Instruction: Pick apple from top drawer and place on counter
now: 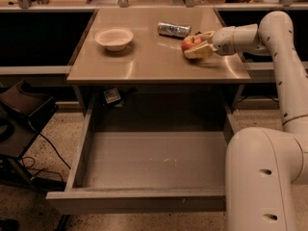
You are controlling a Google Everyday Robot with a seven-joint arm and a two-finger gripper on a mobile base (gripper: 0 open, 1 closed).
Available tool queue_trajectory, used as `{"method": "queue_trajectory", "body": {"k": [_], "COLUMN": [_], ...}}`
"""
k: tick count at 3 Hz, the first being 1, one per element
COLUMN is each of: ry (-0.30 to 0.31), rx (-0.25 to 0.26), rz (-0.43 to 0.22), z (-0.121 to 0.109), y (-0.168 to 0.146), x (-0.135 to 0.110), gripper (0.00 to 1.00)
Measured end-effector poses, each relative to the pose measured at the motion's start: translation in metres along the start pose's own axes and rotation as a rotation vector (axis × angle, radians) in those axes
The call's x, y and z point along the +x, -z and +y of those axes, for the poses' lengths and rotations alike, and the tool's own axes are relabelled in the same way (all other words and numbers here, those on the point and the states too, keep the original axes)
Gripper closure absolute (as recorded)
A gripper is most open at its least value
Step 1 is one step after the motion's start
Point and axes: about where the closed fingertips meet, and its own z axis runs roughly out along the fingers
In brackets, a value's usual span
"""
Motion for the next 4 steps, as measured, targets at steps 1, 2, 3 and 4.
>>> {"method": "queue_trajectory", "body": {"k": [1,2,3,4], "ry": [0.0,0.0,0.0,0.0], "rx": [0.0,0.0,0.0,0.0], "rz": [0.0,0.0,0.0,0.0], "z": [0.0,0.0,0.0,0.0], "y": [0.0,0.0,-0.0001,-0.0001], "x": [0.0,0.0,0.0,0.0], "gripper": [0.34,0.12,0.0,0.0]}}
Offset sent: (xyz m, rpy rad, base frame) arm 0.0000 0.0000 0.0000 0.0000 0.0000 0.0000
